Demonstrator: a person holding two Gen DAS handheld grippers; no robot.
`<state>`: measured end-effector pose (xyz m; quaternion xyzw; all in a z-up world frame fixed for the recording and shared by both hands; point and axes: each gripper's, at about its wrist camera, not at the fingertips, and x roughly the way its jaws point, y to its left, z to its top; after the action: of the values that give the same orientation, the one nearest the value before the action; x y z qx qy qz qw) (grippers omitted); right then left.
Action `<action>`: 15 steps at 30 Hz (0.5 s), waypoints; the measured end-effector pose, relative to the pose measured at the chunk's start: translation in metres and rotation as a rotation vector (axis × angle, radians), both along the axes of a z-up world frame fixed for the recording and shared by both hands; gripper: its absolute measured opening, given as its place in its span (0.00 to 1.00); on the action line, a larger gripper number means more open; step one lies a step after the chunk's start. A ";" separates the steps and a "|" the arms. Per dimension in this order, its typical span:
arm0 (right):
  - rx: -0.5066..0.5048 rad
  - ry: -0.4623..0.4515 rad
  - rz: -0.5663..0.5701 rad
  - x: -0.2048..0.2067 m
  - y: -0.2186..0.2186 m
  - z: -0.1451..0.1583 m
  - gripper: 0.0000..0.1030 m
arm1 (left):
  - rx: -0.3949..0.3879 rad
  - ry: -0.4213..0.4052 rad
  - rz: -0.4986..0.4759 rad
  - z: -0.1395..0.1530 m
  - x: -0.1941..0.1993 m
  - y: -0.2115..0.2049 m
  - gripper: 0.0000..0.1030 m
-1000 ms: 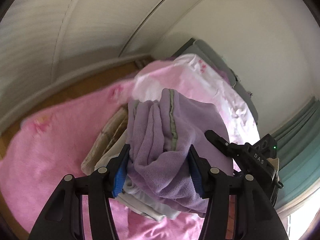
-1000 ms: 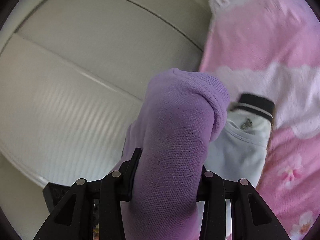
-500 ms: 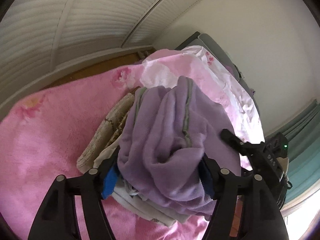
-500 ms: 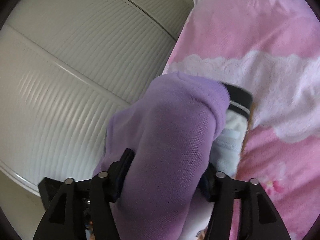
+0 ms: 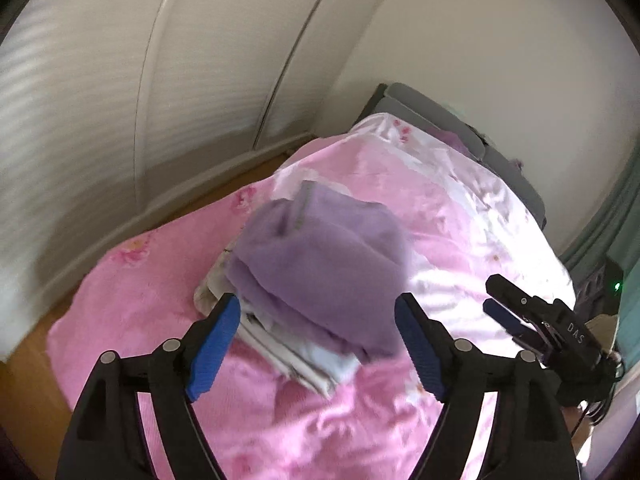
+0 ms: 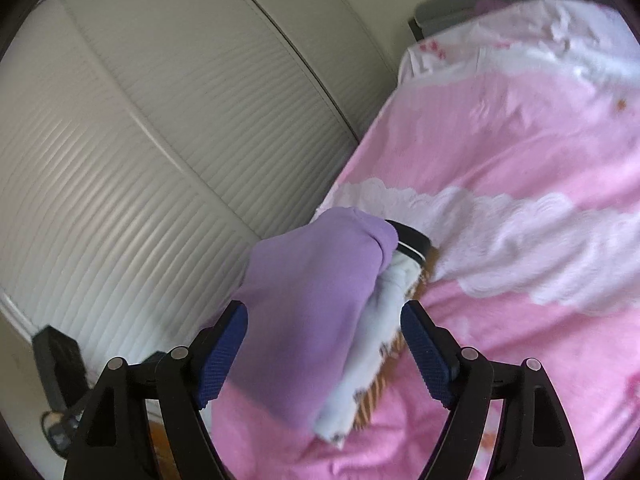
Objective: Fold small clothes
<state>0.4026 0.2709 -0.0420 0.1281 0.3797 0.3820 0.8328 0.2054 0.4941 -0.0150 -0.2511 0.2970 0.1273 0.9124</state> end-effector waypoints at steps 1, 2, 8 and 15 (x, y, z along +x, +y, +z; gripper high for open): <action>-0.008 -0.019 -0.006 -0.009 -0.009 0.005 0.77 | 0.031 -0.005 -0.006 0.006 -0.009 -0.016 0.80; -0.021 -0.047 -0.011 -0.024 -0.024 0.011 0.77 | 0.056 -0.009 -0.012 0.011 -0.016 -0.030 0.82; -0.116 -0.212 -0.087 -0.098 -0.117 0.035 0.77 | 0.130 -0.037 -0.102 0.029 -0.065 -0.136 0.85; -0.199 -0.353 -0.219 -0.186 -0.246 0.059 0.77 | 0.167 -0.038 -0.221 0.033 -0.103 -0.251 0.85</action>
<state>0.2171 0.0247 0.0169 0.0167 0.2477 0.2666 0.9313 0.1020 0.2426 0.0184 -0.1426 0.2938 0.0455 0.9441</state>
